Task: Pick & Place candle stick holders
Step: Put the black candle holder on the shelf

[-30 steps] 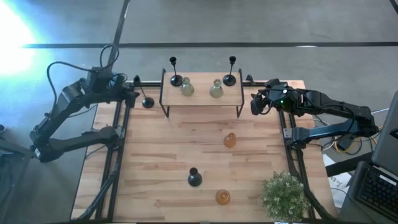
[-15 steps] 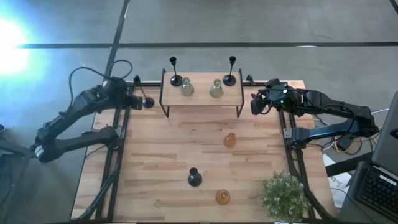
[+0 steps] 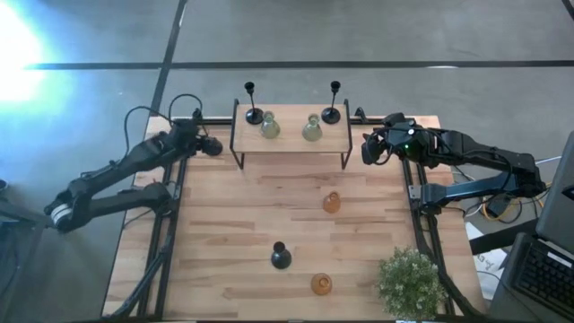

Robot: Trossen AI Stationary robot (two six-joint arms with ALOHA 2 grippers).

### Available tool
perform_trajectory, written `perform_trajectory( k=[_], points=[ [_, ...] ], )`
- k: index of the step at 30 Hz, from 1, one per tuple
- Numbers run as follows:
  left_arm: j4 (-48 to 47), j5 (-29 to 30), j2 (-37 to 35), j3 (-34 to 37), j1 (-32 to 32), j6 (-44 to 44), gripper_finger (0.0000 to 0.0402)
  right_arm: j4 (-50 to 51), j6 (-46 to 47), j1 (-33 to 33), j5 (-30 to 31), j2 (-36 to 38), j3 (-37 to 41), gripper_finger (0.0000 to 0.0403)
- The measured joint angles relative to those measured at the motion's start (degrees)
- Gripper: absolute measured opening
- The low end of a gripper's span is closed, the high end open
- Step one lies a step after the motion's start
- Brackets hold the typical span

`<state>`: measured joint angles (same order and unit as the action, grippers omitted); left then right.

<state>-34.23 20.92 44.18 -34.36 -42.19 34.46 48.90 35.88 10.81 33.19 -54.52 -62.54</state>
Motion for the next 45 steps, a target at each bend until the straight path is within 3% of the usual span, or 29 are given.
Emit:
perform_trajectory(
  k=[20,35,39,45],
  points=[
    [23.47,4.46,7.48,5.56,-0.77,-7.95,0.0206,-0.02,-0.74,0.13,1.55,0.00,0.00,0.0189],
    [24.18,10.72,9.45,5.59,-1.01,-9.05,0.0204,0.04,-2.00,0.09,1.53,0.00,0.00,0.0189],
    [24.30,11.68,9.42,5.59,-1.09,-9.08,0.0169,0.03,-2.02,0.09,1.53,0.00,0.00,0.0189],
    [28.01,11.75,9.40,5.58,-1.09,-14.64,0.0038,0.04,-2.03,0.13,1.62,0.00,0.00,0.0189]
  ],
)
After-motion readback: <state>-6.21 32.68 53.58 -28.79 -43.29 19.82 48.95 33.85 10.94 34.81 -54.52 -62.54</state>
